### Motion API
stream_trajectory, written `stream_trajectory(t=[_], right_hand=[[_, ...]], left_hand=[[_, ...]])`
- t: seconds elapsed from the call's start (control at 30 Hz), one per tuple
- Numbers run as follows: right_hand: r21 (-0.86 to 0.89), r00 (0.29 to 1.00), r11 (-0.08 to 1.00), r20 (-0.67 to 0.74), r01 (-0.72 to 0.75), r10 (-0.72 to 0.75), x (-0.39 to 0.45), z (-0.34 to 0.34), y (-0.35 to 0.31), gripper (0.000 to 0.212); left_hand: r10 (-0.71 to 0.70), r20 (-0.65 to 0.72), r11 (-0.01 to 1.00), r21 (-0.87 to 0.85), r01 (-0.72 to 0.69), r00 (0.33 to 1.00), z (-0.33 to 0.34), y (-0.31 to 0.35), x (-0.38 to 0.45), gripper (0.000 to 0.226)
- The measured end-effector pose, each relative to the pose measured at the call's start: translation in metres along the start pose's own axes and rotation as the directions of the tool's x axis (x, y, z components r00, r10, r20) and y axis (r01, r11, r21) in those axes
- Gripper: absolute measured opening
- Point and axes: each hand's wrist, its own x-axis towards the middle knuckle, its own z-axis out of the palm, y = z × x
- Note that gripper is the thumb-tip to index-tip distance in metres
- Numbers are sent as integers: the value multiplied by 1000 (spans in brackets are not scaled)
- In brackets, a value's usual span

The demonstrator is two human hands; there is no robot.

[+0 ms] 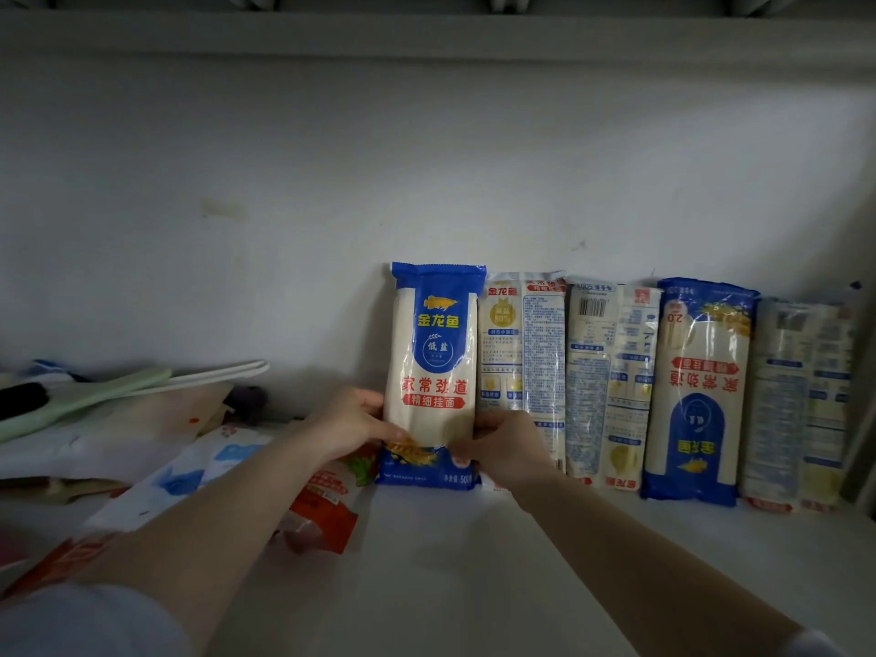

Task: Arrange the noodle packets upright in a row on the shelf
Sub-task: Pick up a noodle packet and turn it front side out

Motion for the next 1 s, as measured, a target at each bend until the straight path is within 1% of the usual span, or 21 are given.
stream_trajectory(t=[0.13,0.23,0.3,0.43,0.57,0.7,0.8,0.87,0.93,0.97,1.0], right_hand=[[-13,995,1000,-102,6,-8,4,9,1,16],[-40,989,999,-148,9,-15,5,15,1,13],[-72,987,997,-159,6,-18,6,19,-2,16],[-72,985,997,-169,-36,24,9,24,-9,20],[-35,984,997,-171,-64,57,11,24,-13,15],[-6,978,999,-203,-52,50,9,24,-14,18],[-42,975,995,-210,-89,78,6,24,-20,14],[-47,981,994,-172,-100,90,3,22,-24,11],[-66,988,991,-108,-118,110,-3,14,-29,12],[-98,992,989,-73,-108,101,-7,9,-31,13],[-146,996,986,-43,-80,74,-12,1,-33,14]], left_hand=[[14,-21,1000,-8,-14,1000,2,0,5,22],[-10,-16,1000,5,10,1000,2,1,8,25],[-36,-9,999,-12,36,999,1,0,10,26],[-63,-37,996,-69,61,997,2,0,14,14],[-58,-65,997,-46,55,996,8,0,16,24],[-13,-139,996,-91,1,990,9,-1,15,21],[-23,-165,1000,-24,19,986,10,0,12,21],[-47,-190,997,52,58,981,11,-3,12,21],[-31,-268,993,99,59,963,10,0,9,19],[0,-353,992,115,43,936,8,2,6,18],[45,-447,992,127,14,893,7,7,1,19]])
